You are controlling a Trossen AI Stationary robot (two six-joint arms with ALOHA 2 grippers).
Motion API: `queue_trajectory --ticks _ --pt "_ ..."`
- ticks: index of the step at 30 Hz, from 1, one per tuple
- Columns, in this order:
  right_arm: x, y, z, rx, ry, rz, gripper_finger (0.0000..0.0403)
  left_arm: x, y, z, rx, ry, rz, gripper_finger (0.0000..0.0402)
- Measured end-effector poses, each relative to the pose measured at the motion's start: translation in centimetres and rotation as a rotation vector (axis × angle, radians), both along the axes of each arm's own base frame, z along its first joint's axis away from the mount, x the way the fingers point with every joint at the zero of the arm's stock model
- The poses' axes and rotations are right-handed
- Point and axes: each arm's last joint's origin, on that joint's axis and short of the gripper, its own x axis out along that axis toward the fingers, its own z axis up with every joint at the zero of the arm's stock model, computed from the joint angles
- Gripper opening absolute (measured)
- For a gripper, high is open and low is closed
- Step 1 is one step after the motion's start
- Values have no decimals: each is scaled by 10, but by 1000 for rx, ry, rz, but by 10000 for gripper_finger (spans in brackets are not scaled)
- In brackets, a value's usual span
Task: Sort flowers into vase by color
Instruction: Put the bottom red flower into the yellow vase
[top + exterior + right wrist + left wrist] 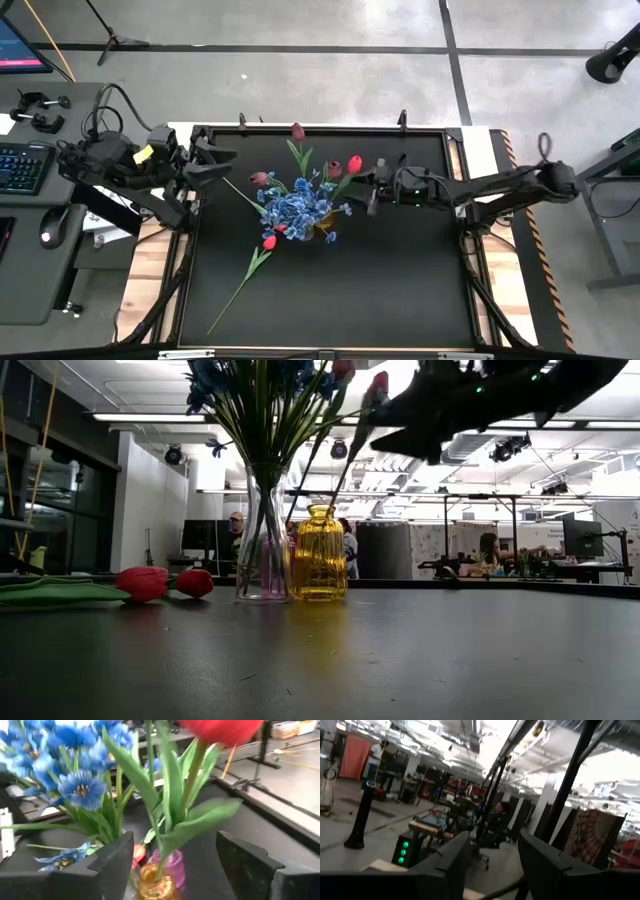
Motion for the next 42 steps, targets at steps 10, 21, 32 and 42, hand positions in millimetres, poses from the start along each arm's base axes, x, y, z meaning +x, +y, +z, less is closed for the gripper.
queue_trajectory --ticks 10,21,32,42 --pt "-56 -1 35 81 -3 -181 266 -30 8 -22 -91 230 -132 157" --pt "-46 50 -1 392 222 -66 266 -33 3 -115 -580 924 -140 157" --pt "-50 89 -11 610 235 -78 265 -13 -19 -261 -985 1261 47 157" --pt "-54 94 -14 577 259 -81 265 13 -59 -290 -1121 1173 -154 141"
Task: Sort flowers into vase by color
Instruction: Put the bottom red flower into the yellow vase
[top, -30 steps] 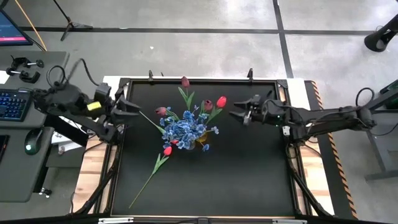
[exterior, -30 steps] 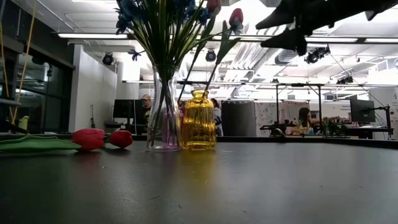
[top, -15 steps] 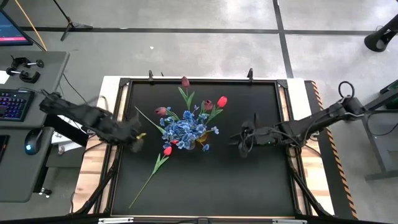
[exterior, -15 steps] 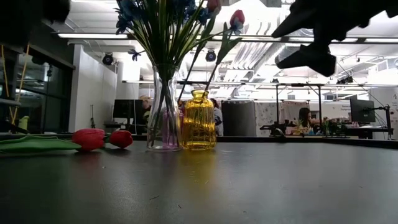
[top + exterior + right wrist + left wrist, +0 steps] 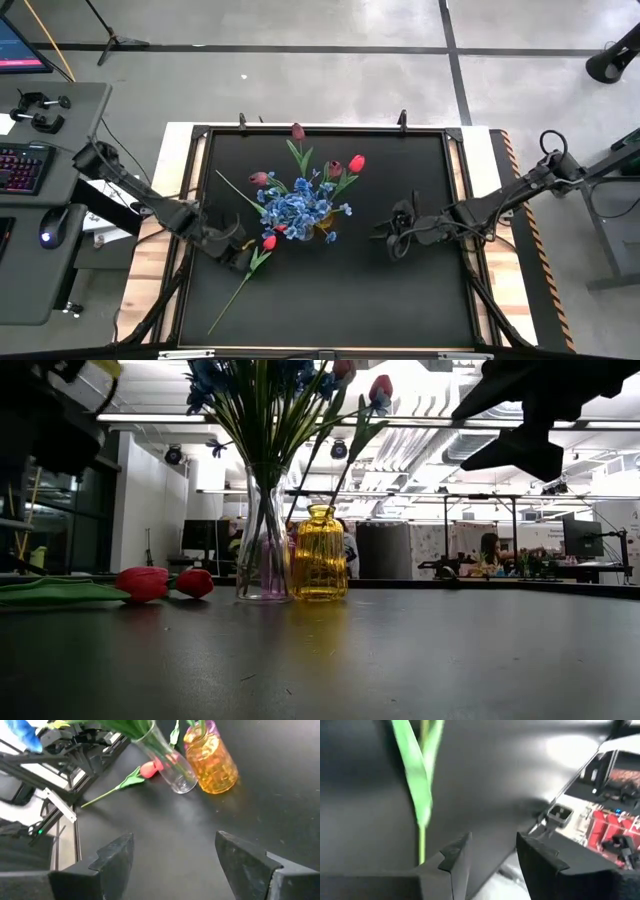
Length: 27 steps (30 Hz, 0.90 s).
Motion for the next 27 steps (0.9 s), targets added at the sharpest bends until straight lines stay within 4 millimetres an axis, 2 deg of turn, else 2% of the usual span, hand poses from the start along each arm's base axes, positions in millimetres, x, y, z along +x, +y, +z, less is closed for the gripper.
queue_trajectory --ticks 4,8,15,18,22,27 --pt "0 1 0 -4 8 35 265 0 -18 1 -2 116 0 124" --pt "0 1 0 -10 9 40 265 1 -29 -5 88 254 84 113" --pt "0 1 0 -111 15 100 265 11 -41 -37 229 402 129 109" --pt "0 1 0 -126 16 110 265 16 -45 -45 217 427 153 109" --pt "0 1 -1 -131 22 135 265 23 -50 -40 246 432 162 109" --pt "0 1 -1 -132 23 136 265 32 -49 -21 309 365 156 109"
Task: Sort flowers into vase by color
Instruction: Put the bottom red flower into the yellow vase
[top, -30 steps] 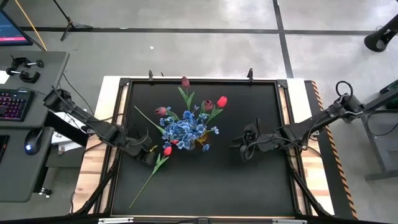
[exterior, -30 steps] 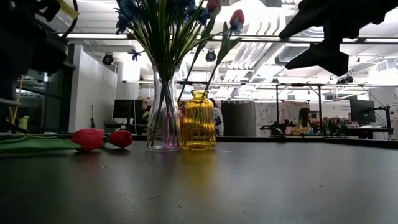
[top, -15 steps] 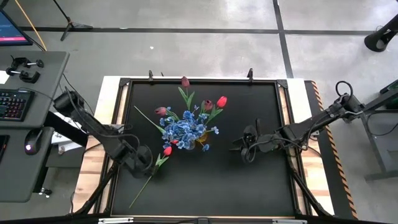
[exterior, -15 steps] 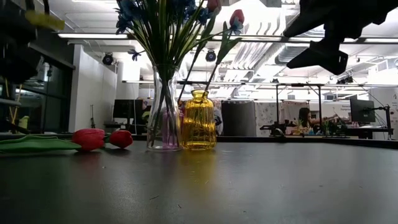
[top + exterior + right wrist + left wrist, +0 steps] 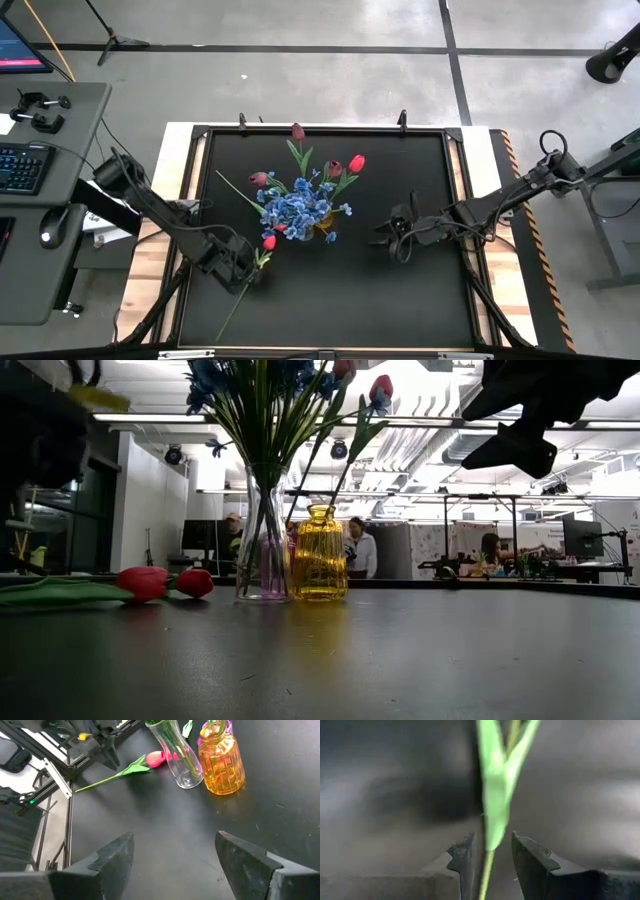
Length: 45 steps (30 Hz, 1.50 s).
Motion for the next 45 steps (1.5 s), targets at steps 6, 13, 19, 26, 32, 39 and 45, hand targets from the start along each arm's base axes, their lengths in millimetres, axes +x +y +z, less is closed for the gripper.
queue_trajectory --ticks 6,13,19,26,32,39,45 --pt "0 0 0 -40 2 23 265 4 2 5 -15 2 -69 109" --pt "0 0 0 -37 2 13 265 4 0 0 -34 46 -113 109" --pt "0 -2 0 -52 -12 -52 265 12 -8 2 -93 -39 -155 109" --pt "0 -4 1 -55 -28 -110 265 2 -1 -5 32 61 -191 102" --pt "0 -4 1 -32 -34 -138 265 5 -3 -4 28 24 -250 101" --pt "0 -5 1 6 -53 -214 265 6 -4 -4 29 17 -295 101" --pt "0 -6 1 2 -55 -218 265 7 -3 -5 63 1 -292 101"
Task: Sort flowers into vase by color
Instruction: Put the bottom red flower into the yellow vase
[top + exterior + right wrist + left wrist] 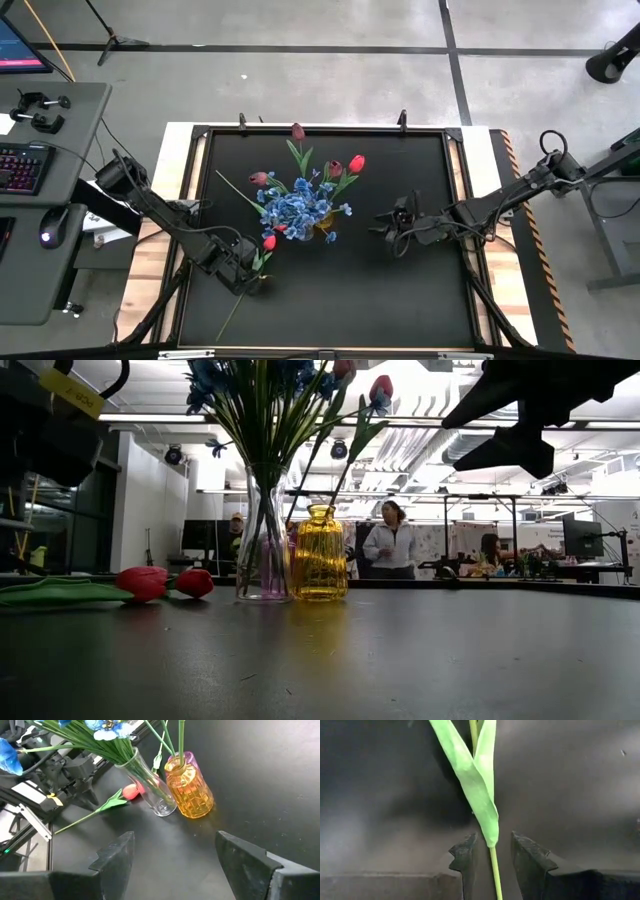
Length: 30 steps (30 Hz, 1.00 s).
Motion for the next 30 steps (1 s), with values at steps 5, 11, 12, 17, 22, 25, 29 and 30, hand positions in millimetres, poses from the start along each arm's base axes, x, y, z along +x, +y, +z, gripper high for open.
queue_trajectory --ticks 5,11,12,17,22,25,29,30 --pt "0 0 0 -33 8 18 265 3 -3 -14 24 43 -2 101" --pt "0 0 0 -27 9 24 265 7 -4 -21 15 68 61 101" --pt "0 0 0 -26 9 24 265 7 -3 -20 13 67 73 101" --pt "0 0 0 -26 9 23 265 7 0 -17 -3 65 94 71" --pt "0 1 0 -51 16 52 265 8 0 -4 -22 -2 100 10" --pt "-1 2 5 -47 -1 119 265 5 -4 12 -37 -63 11 10" --pt "-6 2 18 -37 -82 188 265 -8 -15 45 -158 -146 -167 4" --pt "-7 2 22 -24 -109 199 265 -12 -19 53 -202 -165 -215 4"
